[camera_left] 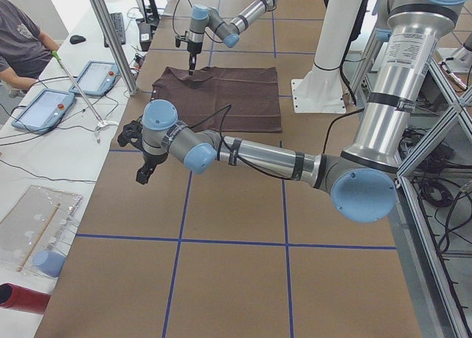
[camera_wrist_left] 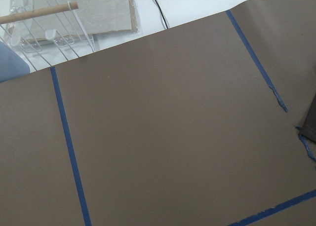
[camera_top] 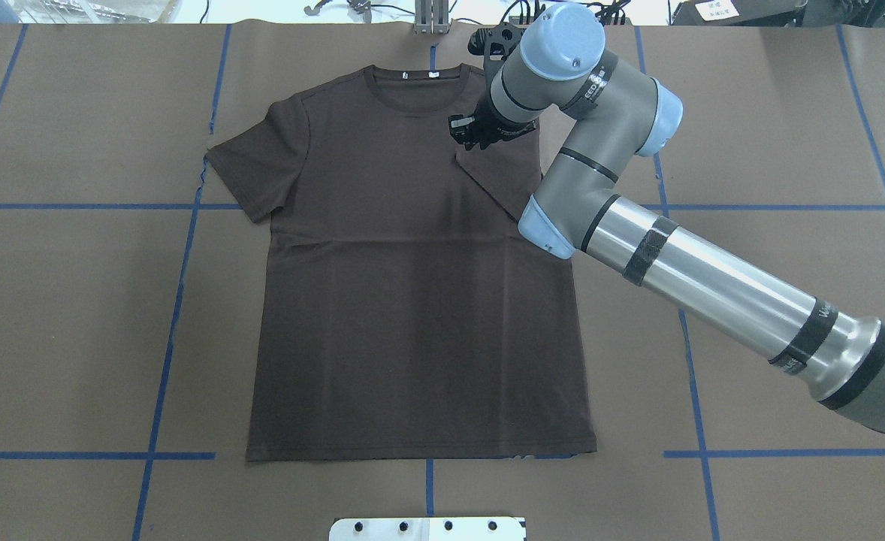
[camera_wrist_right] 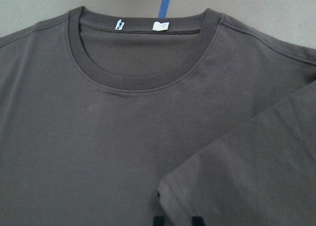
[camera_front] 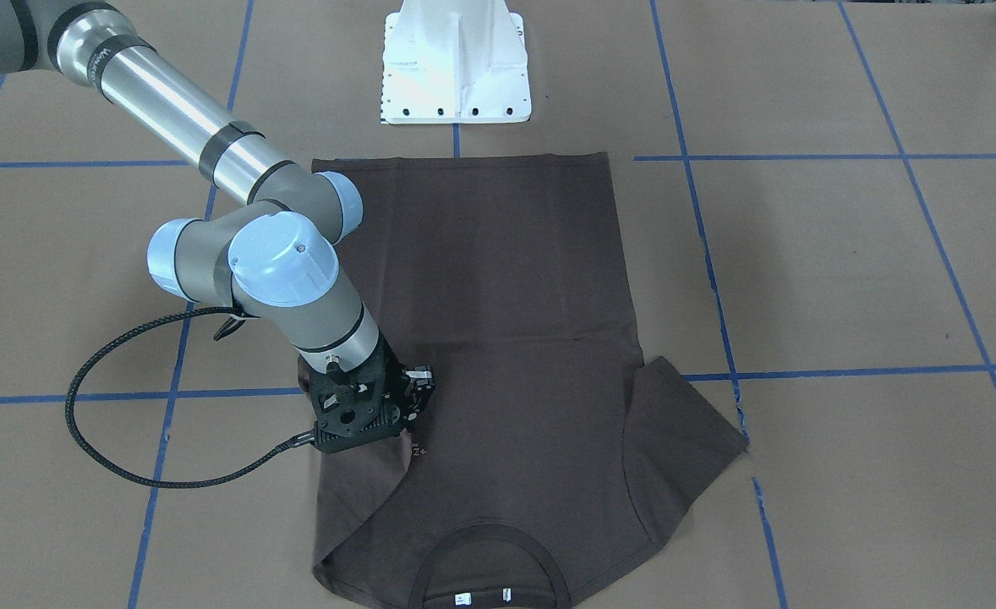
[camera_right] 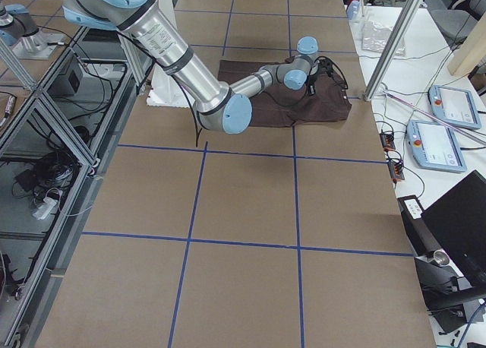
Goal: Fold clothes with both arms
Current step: 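Fold the sleeve nearest the right gripper inward over the shirt body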
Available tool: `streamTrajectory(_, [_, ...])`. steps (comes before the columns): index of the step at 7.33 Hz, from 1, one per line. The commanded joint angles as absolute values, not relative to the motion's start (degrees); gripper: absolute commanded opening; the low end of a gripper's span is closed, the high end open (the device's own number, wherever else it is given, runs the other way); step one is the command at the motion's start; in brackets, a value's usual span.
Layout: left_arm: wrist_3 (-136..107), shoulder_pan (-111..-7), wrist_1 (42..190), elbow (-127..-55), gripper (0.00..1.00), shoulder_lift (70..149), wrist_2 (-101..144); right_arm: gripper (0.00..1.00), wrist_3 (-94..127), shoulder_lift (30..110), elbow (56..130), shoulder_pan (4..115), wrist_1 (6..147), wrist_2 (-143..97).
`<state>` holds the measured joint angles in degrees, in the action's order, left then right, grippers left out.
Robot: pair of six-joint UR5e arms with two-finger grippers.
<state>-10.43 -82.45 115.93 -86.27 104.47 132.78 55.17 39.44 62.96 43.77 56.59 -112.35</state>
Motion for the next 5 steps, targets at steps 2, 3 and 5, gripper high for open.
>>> streamTrajectory(2, [-18.2, -79.5, 116.7, -84.2, 1.00, 109.5, 132.5, 1.00, 63.2, 39.6, 63.3, 44.9, 55.8, -113.5])
streamTrajectory(3, [-27.2, -74.6, 119.5, -83.9, 1.00, 111.5, 129.1, 1.00, 65.1, 39.6, 64.1, 46.9, 61.4, -117.0])
streamTrajectory(5, [-51.5, -61.2, 129.1, -81.5, 1.00, 114.2, 117.2, 1.00, 62.3, 40.2, 71.8, 52.1, 82.2, -122.4])
